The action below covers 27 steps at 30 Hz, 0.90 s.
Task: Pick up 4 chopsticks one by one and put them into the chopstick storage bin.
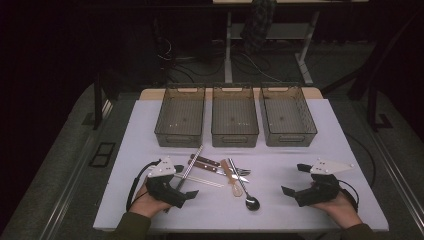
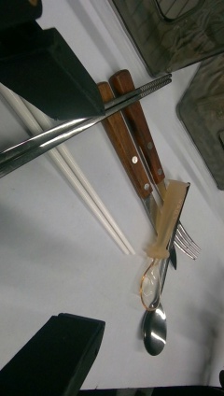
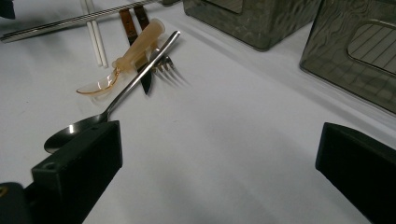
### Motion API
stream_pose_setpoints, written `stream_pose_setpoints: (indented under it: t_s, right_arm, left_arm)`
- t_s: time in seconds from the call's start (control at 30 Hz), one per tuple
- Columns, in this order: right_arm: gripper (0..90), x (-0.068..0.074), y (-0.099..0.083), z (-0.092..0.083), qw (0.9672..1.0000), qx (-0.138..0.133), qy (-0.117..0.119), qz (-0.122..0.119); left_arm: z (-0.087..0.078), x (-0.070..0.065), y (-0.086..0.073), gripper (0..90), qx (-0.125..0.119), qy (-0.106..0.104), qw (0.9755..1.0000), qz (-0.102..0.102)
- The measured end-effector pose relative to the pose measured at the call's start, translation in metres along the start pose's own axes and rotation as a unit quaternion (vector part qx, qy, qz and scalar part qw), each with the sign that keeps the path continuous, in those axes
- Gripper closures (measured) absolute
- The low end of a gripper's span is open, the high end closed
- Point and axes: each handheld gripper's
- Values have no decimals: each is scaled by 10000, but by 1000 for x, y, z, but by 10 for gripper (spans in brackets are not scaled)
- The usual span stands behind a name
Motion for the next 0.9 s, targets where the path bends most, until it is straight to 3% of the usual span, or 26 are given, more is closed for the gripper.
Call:
stream_pose_setpoints:
  t_s: [0.37,0.5,0.9]
  right_arm:
    - [5,-4,-2,-1,10000,-24,-52,40]
    - [4,-4,-1,-2,9999,-68,-75,80]
    - [5,-4,0,0,9999,-48,-89,52]
  left_arm:
    - [-1,2,1,14,125,218,9997,-25]
    - [-3,9,0,43,170,351,9991,-134]
    - [-4,24,3,230,203,695,9971,-225]
Point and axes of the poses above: each handheld gripper's, and its own axes: z roughly forward along the jaws, y roughly out of its top, x roughly to its left, and after that the axes turned 14 degrees about -y, right-handed
